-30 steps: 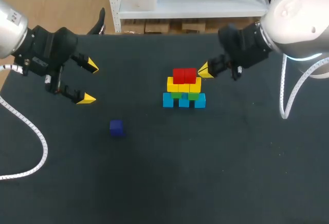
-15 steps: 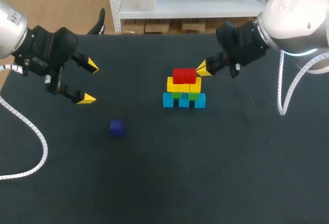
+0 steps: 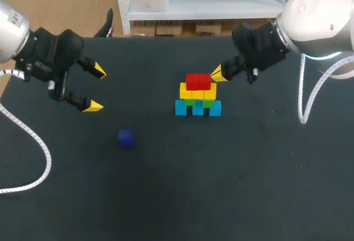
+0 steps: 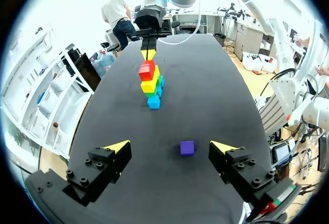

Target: Place the blue cubes, place green cubes on the blue cubes, place the yellow cubes on the green cubes, then place the red cubes on the yellow cubes, and place purple cube on the red cubes.

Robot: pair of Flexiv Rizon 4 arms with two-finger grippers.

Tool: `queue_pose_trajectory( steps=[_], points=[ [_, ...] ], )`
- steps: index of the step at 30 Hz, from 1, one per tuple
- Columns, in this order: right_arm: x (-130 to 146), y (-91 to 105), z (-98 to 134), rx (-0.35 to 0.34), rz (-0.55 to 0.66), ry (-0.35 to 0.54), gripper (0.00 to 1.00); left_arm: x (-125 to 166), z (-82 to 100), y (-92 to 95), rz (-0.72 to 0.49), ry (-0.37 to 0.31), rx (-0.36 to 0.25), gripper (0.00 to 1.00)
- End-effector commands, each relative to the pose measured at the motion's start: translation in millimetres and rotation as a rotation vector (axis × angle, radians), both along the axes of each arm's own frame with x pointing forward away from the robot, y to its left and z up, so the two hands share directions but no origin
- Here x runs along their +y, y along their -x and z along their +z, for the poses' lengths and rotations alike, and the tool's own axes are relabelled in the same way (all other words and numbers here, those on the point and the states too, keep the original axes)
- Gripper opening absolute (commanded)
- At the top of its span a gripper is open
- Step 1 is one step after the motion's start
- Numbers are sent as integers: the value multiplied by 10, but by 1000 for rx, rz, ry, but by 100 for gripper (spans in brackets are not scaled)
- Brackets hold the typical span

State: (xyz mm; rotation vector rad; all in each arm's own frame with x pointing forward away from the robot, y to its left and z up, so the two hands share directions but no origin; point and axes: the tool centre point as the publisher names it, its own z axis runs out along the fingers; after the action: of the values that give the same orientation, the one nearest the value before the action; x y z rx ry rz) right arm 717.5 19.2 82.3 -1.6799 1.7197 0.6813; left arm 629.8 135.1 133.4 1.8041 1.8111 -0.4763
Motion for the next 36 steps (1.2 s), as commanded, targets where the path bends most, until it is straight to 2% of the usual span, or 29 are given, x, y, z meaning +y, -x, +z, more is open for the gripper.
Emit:
queue_pose_trajectory(
  steps=[1,7,8,10,11,12,21,36],
  points=[
    [-40,23,16,-5,-14,-4,0,17,-7,6,-3,5,-4,100],
    [-147,106,72,-14,-50,-13,0,17,-7,6,-3,5,-4,100],
    [-166,123,75,-12,-54,-13,8,17,-7,6,-3,5,-4,100],
    [-209,164,82,-12,-64,-20,42,17,-7,6,-3,5,-4,100],
    [-225,175,84,-10,-68,-21,49,17,-7,6,-3,5,-4,100],
    [-261,199,96,-14,-82,-31,98,17,-7,6,-3,5,-4,100],
    [-539,343,160,-47,-155,-119,100,17,-7,6,-3,5,-4,100],
    [-701,465,145,-42,-164,-190,100,17,-7,6,-3,5,-4,100]
  ],
)
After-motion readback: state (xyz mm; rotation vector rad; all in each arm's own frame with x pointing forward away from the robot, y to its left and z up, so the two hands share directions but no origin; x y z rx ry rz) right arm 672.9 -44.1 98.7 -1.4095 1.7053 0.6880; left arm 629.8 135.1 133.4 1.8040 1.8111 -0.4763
